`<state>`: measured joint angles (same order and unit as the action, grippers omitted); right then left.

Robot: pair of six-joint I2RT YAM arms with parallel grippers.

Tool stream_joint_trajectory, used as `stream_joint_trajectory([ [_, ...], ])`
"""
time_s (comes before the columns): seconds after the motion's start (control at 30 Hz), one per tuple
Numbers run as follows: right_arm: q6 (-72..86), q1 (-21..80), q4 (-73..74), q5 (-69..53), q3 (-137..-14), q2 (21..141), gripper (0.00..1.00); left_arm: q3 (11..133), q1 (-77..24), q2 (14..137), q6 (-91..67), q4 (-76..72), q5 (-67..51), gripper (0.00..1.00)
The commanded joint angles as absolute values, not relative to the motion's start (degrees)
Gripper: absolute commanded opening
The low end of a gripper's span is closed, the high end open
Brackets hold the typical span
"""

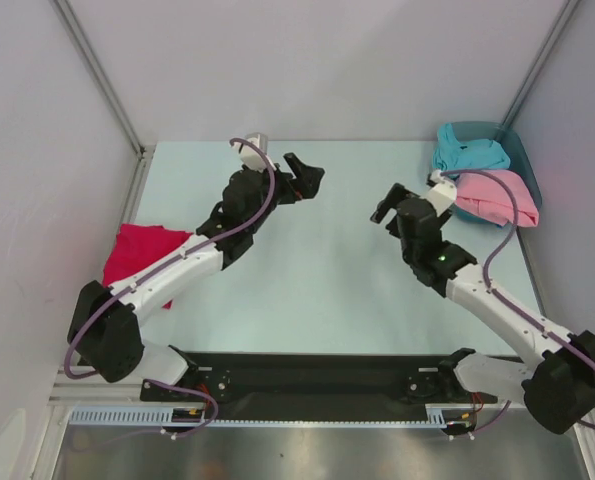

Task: Fold and stack the t-shirts
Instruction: Grab the tshirt from the pile

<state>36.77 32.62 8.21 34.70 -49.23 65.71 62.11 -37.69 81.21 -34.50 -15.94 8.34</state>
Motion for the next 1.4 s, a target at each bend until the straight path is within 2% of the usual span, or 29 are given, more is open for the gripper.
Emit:
stream_joint_trajectory([
  [0.0, 35.33, 27.78, 9.67, 34.29, -50.36, 65.03, 1.00, 61.26, -37.35, 79.18, -34.80, -15.91, 6.07, 1.00],
  [0.13, 36.29, 25.93, 13.08, 38.39, -54.83, 69.59, 1.00, 59.77, -37.44, 82.34, -37.79, -16.08, 4.66, 1.00],
  [0.37, 39.02, 10.21, 21.61, 39.90, -72.49, 82.86, 1.00, 53.27, -38.14, 84.46, -42.62, -19.33, 2.73, 1.00],
  [0.5, 39.38, -2.50, 26.27, 34.57, -81.37, 89.20, 1.00, 50.37, -38.93, 82.89, -42.37, -19.86, 2.37, 1.00],
  [0.67, 39.54, -11.85, 27.50, 27.87, -88.32, 95.26, 1.00, 46.94, -39.81, 79.55, -42.01, -21.53, 2.37, 1.00],
  [0.83, 44.64, -13.63, 32.25, 25.22, -86.67, 95.72, 1.00, 44.83, -41.65, 77.87, -41.49, -22.85, 2.46, 1.00],
  [0.93, 47.01, -11.52, 30.85, 28.56, -79.03, 90.28, 1.00, 44.30, -42.18, 77.87, -41.13, -22.94, 2.20, 1.00],
  [1.1, 51.76, -14.41, 28.22, 26.19, -69.01, 84.12, 1.00, 42.98, -42.36, 77.34, -40.96, -23.03, 1.76, 0.99],
  [1.37, 53.00, -16.61, 26.99, 22.86, -68.99, 87.35, 1.00, 40.70, -43.33, 76.64, -41.57, -25.93, 1.23, 0.98],
])
